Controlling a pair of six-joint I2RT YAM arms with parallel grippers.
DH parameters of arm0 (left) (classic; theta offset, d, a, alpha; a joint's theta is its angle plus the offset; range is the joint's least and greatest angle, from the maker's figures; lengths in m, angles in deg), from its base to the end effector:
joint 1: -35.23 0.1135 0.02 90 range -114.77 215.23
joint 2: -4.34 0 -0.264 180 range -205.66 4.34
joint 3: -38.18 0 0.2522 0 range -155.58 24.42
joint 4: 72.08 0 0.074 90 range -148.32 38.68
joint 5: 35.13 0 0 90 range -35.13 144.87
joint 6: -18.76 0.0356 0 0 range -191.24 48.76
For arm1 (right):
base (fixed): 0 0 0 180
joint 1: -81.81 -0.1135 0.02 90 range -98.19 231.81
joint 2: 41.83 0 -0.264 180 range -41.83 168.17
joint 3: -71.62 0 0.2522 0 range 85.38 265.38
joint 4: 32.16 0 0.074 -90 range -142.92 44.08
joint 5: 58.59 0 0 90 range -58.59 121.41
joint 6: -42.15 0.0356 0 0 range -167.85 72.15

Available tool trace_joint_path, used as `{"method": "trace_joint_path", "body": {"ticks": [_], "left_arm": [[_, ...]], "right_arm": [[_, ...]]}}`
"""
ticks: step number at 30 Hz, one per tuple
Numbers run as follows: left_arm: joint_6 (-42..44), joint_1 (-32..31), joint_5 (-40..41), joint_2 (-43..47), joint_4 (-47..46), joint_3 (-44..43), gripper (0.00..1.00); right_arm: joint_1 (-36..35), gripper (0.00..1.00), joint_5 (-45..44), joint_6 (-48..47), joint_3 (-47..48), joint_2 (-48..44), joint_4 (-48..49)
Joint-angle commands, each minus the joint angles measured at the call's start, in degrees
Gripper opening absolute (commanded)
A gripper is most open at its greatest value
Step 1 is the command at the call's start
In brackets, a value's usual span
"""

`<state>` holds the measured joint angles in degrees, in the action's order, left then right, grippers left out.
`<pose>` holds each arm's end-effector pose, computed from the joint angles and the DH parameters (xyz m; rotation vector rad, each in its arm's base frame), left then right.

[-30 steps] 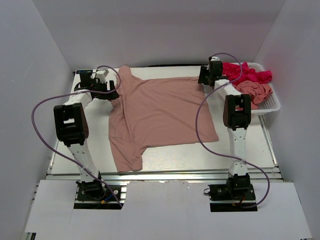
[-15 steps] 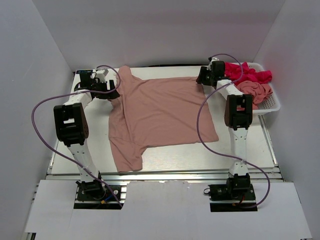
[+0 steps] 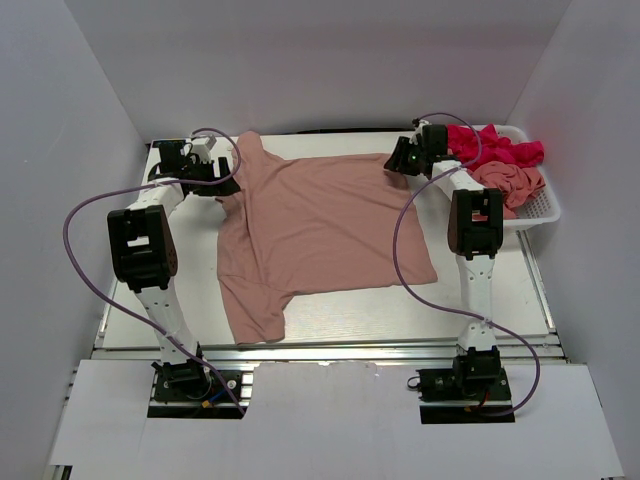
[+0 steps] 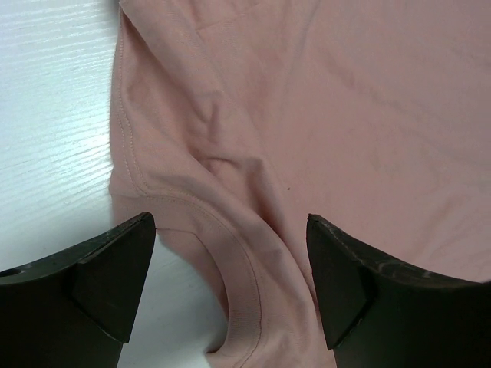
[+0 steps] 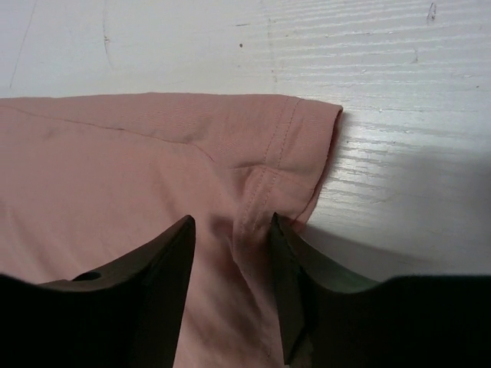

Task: Fold and stack the t-shirts
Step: Flatten out the tshirt

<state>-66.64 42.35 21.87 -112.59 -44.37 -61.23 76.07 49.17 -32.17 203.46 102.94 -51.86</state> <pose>0.4521 0.0369 0.1992 0.2253 2.2587 -0.5692 0.5684 0.0680 0.1512 0.0032 2.1599 0.5492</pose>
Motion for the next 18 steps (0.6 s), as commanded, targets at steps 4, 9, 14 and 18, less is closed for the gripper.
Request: {"method": "trace_joint_path", "body": {"ticks": [4,9,14,18], "left_arm": [[0.06,0.18,-1.81,0.47,0.02,-1.98,0.89],[0.58,0.27,-1.9,0.47,0.55,-1.89,0.89],[0.85,0.18,-2.34,0.73,0.11,-0.49,0.89],[1.9,0.18,-1.9,1.61,-0.42,2.06,0.89]], "right_arm": [[0.11,0.21,-2.01,2.16,-0.13,-0.71,0.31],[0.03,0.0,-7.38,2.51,-4.52,-4.22,2.24],[-0.85,0.0,-16.16,1.02,-11.9,-10.28,9.88],[-1.21,0.0,-21.62,-1.53,-12.01,-11.7,11.82]]}}
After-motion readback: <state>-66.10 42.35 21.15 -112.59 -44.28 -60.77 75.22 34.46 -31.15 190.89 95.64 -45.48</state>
